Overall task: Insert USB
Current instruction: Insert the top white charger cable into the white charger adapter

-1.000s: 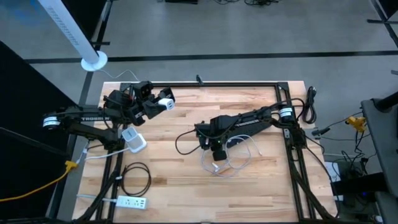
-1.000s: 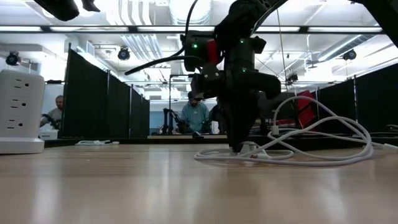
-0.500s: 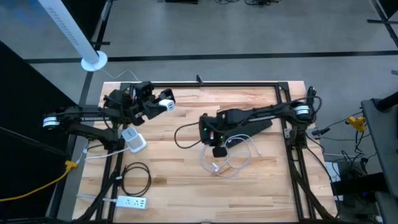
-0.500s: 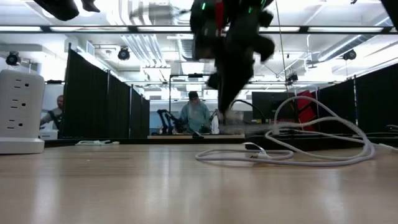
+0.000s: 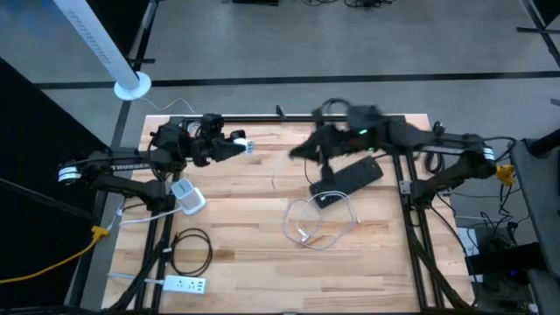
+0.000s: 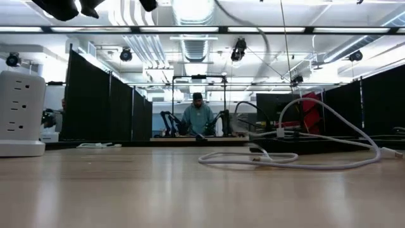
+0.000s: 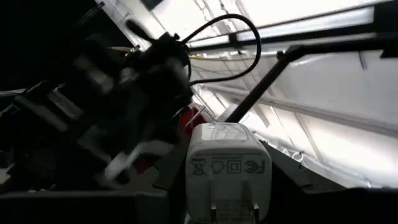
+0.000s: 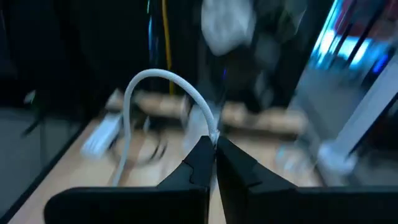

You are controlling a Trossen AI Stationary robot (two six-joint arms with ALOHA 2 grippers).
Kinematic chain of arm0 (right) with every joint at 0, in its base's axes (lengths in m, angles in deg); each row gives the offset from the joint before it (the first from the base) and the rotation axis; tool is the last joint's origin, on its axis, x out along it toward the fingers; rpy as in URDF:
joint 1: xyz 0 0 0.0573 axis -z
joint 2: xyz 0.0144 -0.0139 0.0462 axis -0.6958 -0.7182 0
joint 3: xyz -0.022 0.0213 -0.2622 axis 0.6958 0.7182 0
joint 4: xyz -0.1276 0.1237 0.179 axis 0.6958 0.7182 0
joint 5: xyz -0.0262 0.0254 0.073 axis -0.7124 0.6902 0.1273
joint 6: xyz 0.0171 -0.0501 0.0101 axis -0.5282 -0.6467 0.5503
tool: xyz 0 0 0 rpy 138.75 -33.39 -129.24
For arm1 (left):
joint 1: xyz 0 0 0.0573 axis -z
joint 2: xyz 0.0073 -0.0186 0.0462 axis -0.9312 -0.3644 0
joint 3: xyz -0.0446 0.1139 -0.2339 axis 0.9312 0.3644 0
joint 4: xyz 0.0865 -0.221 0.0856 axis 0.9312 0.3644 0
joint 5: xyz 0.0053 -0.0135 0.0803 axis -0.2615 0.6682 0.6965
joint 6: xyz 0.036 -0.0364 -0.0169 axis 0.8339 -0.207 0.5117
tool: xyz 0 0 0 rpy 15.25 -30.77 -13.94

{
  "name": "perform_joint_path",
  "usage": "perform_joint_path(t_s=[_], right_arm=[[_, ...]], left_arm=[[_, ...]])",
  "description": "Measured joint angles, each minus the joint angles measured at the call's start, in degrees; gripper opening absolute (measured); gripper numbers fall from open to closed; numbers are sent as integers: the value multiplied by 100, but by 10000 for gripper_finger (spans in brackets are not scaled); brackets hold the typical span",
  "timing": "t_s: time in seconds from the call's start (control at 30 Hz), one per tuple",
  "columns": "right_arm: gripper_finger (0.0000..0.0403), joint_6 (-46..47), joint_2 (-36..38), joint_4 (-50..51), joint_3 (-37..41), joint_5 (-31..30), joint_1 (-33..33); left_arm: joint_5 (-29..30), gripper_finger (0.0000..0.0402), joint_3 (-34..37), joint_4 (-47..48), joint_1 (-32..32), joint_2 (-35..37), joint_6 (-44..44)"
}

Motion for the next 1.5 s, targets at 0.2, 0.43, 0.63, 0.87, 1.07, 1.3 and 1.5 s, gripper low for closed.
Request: perform_joint_path(t_s=[0.2,0.43,0.63,0.87,1.07,1.3,1.5], right_arm=[[0,-682,138,-1750,0,0,37],[0,-623,-402,-4029,0,132,97],[0,-322,-826,-4528,9,386,195],[0,-363,-1026,-5163,-2,654,280],[0,-295,-1223,-5357,7,649,315],[0,-326,-1250,-5411,7,431,313],[0,-361,-1250,-5401,7,412,311]], left_arm=[[211,127,-3,-952,-162,-511,-696],[369,127,-551,-2652,-125,-1666,-1251],[104,127,-1227,-3288,-123,-2329,-1524],[110,127,-1523,-3576,-102,-2482,-1859],[78,127,-1523,-3563,-86,-2482,-1895],[63,127,-1519,-3559,-90,-2482,-1875],[164,127,-1519,-3556,-90,-2482,-1818]])
